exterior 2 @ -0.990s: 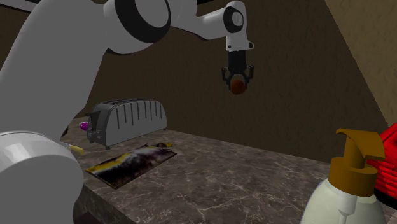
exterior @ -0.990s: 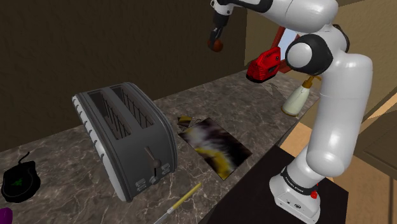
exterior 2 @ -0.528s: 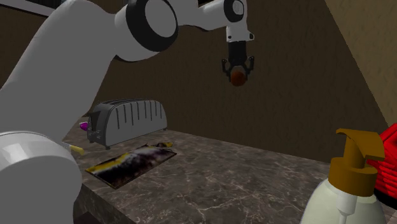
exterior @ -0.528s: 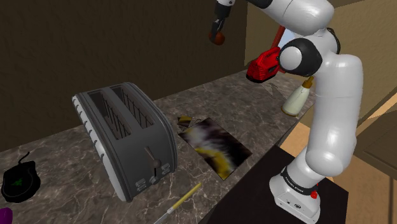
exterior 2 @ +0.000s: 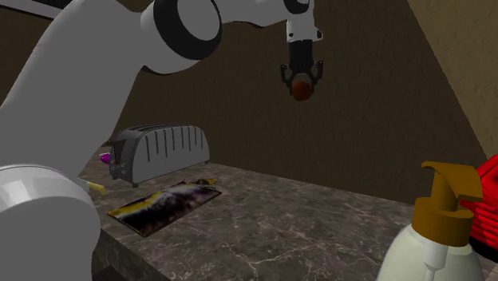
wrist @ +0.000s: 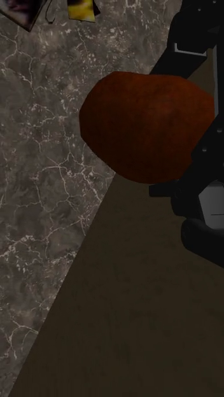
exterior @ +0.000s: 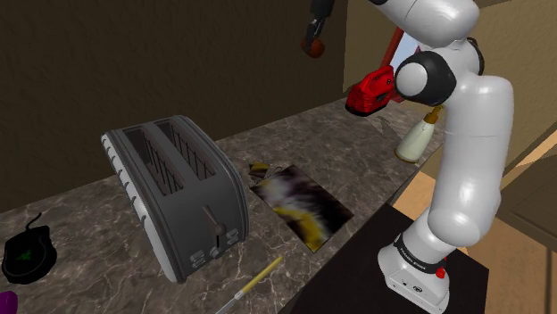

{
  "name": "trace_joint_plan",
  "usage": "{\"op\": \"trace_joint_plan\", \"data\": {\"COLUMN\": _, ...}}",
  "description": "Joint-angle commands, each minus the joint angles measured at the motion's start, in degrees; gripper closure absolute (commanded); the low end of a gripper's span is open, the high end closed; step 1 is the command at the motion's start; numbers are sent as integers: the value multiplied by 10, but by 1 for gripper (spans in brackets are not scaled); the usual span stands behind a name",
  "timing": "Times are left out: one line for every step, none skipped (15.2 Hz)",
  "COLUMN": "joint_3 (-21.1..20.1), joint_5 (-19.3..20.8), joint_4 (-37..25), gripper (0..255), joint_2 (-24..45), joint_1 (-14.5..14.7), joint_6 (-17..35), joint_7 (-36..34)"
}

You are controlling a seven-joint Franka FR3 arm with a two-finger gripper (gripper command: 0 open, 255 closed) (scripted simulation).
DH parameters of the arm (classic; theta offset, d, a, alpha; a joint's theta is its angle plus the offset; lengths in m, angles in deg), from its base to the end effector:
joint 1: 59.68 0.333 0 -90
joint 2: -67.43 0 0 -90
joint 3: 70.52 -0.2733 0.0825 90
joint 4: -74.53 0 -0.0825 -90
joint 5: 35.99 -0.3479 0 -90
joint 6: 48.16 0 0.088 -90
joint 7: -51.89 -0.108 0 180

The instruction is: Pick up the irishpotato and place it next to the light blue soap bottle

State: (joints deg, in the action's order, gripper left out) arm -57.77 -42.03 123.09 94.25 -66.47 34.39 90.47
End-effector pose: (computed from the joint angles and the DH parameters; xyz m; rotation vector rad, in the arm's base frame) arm 0.5927 -0.1520 0.6152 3.0197 0.5855 0.1840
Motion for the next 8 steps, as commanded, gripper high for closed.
{"op": "trace_joint_plan", "data": {"joint_3": 7, "joint_5": 9, "joint_4": 106, "gripper": 255, "joint_2": -66, "joint_1": 3, "joint_6": 43, "joint_7": 15}}
{"op": "trace_joint_plan", "data": {"joint_3": 10, "joint_5": 12, "joint_4": 142, "gripper": 255, "joint_2": -91, "joint_1": 1, "joint_6": 55, "joint_7": 23}}
{"op": "trace_joint_plan", "data": {"joint_3": 13, "joint_5": 16, "joint_4": 175, "gripper": 255, "joint_2": -113, "joint_1": -1, "joint_6": 65, "joint_7": 32}}
{"op": "trace_joint_plan", "data": {"joint_3": 16, "joint_5": 19, "joint_4": 204, "gripper": 255, "joint_2": -134, "joint_1": -4, "joint_6": 74, "joint_7": 40}}
{"op": "trace_joint_plan", "data": {"joint_3": 19, "joint_5": 22, "joint_4": 231, "gripper": 255, "joint_2": -153, "joint_1": -7, "joint_6": 81, "joint_7": 48}}
{"op": "trace_joint_plan", "data": {"joint_3": 23, "joint_5": 25, "joint_4": 255, "gripper": 255, "joint_2": -171, "joint_1": -10, "joint_6": 88, "joint_7": 56}}
{"op": "trace_joint_plan", "data": {"joint_3": 26, "joint_5": 28, "joint_4": 278, "gripper": 255, "joint_2": -188, "joint_1": -14, "joint_6": 94, "joint_7": 65}}
{"op": "trace_joint_plan", "data": {"joint_3": 30, "joint_5": 30, "joint_4": 299, "gripper": 255, "joint_2": -204, "joint_1": -18, "joint_6": 99, "joint_7": 74}}
